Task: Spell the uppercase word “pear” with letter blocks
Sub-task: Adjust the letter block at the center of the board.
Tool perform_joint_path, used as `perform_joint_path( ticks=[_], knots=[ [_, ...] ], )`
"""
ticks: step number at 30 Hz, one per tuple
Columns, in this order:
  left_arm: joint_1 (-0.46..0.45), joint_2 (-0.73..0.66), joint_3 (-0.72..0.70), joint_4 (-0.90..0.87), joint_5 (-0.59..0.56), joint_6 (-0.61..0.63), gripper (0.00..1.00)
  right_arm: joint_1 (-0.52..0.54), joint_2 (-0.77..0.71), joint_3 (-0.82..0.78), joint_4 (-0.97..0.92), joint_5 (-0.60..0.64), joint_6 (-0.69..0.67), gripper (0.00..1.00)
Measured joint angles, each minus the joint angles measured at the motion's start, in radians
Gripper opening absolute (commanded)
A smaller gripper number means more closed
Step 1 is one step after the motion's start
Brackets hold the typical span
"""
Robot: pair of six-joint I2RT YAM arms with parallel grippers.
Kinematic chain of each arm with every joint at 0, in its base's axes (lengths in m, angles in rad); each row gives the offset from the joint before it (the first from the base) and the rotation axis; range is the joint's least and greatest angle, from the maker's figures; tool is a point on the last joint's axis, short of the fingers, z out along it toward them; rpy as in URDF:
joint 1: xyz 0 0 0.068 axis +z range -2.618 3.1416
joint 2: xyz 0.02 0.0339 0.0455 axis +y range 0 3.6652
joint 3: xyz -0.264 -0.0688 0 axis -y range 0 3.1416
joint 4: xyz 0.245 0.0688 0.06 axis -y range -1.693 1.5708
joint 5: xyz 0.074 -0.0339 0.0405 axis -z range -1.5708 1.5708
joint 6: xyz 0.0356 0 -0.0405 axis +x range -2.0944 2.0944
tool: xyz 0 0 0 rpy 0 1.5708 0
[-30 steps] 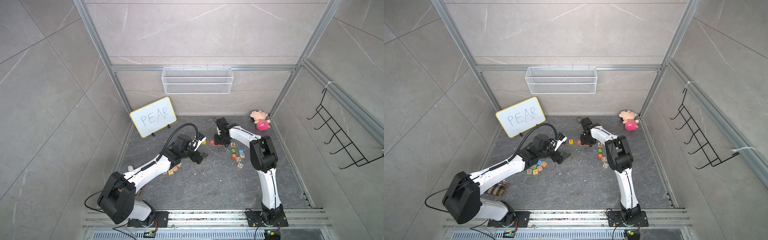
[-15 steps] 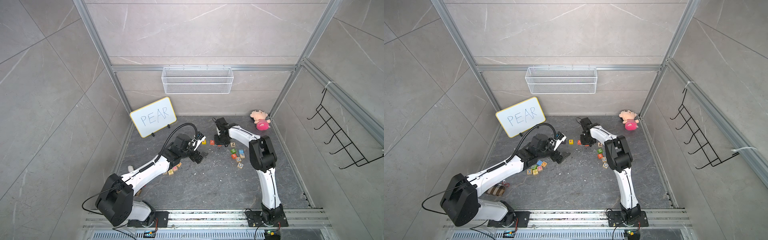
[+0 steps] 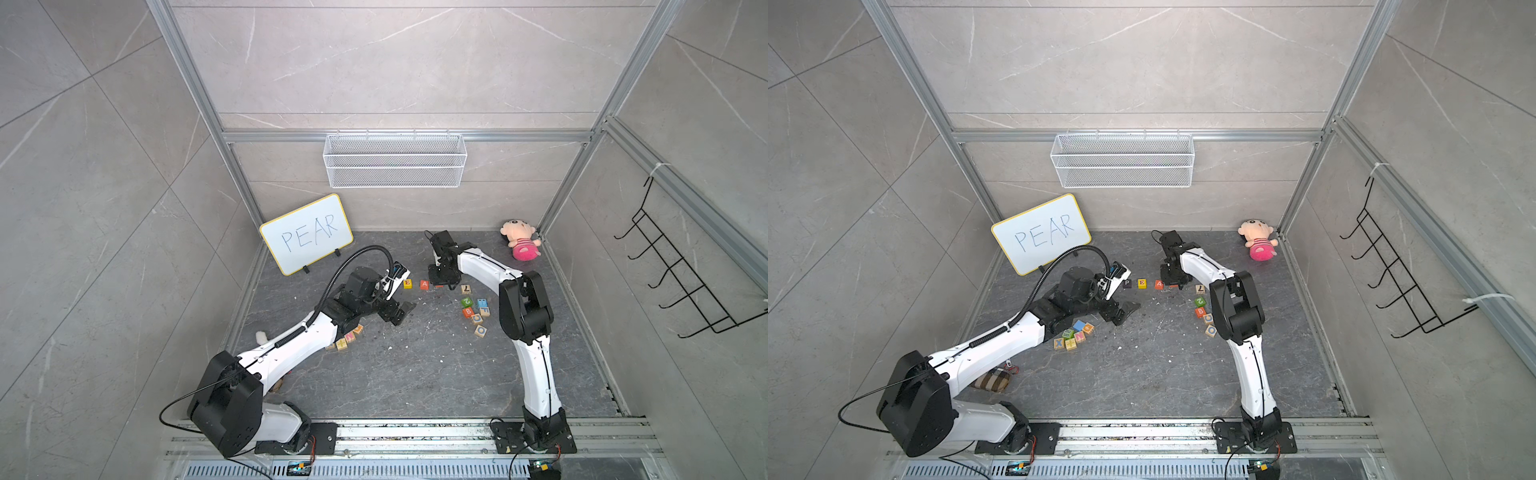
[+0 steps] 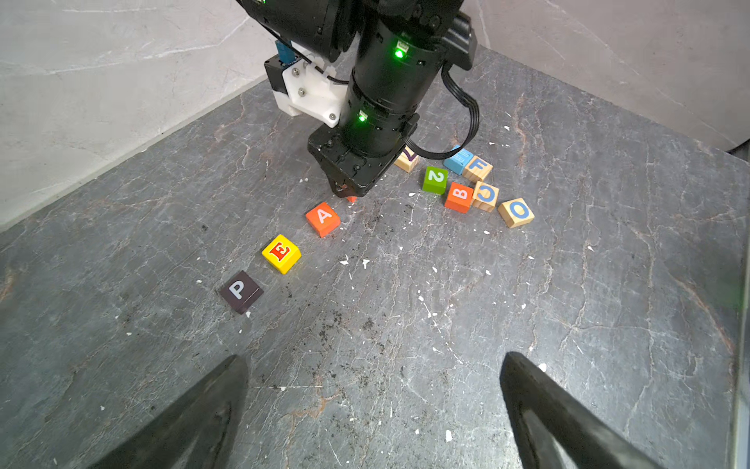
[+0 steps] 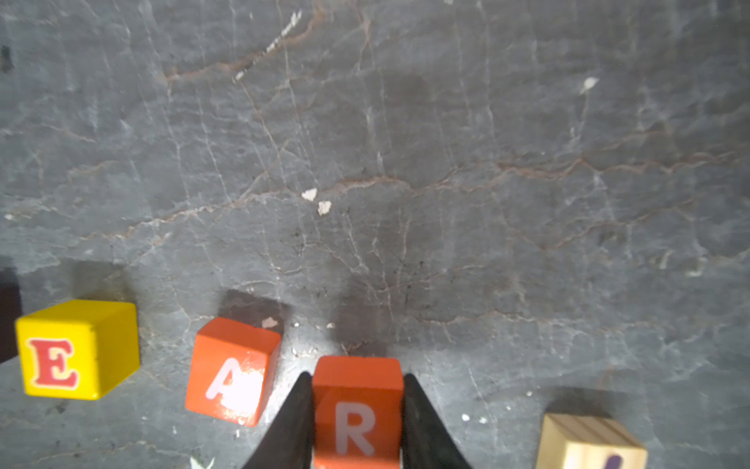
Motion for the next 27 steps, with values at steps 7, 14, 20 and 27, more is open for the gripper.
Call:
perform_joint_path(
  ticks=[7, 14, 20, 27],
  knots=[
    [0.008, 0.015, 0.000, 0.002, -0.020, -0.002, 1.00, 0.000, 0.027, 0.026, -0.010, 0.000, 0.000, 0.35],
    [0.009, 0.015, 0.000, 0.000, -0.023, -0.002, 1.00, 0.000, 0.045, 0.026, -0.021, 0.005, 0.001, 0.34],
    [0.009, 0.015, 0.000, 0.000, -0.024, -0.002, 1.00, 0.000, 0.045, 0.026, -0.021, 0.011, 0.004, 0.34],
    [0.009, 0.015, 0.000, 0.001, -0.024, -0.002, 1.00, 0.000, 0.045, 0.026, -0.021, 0.011, 0.008, 0.45]
  ],
)
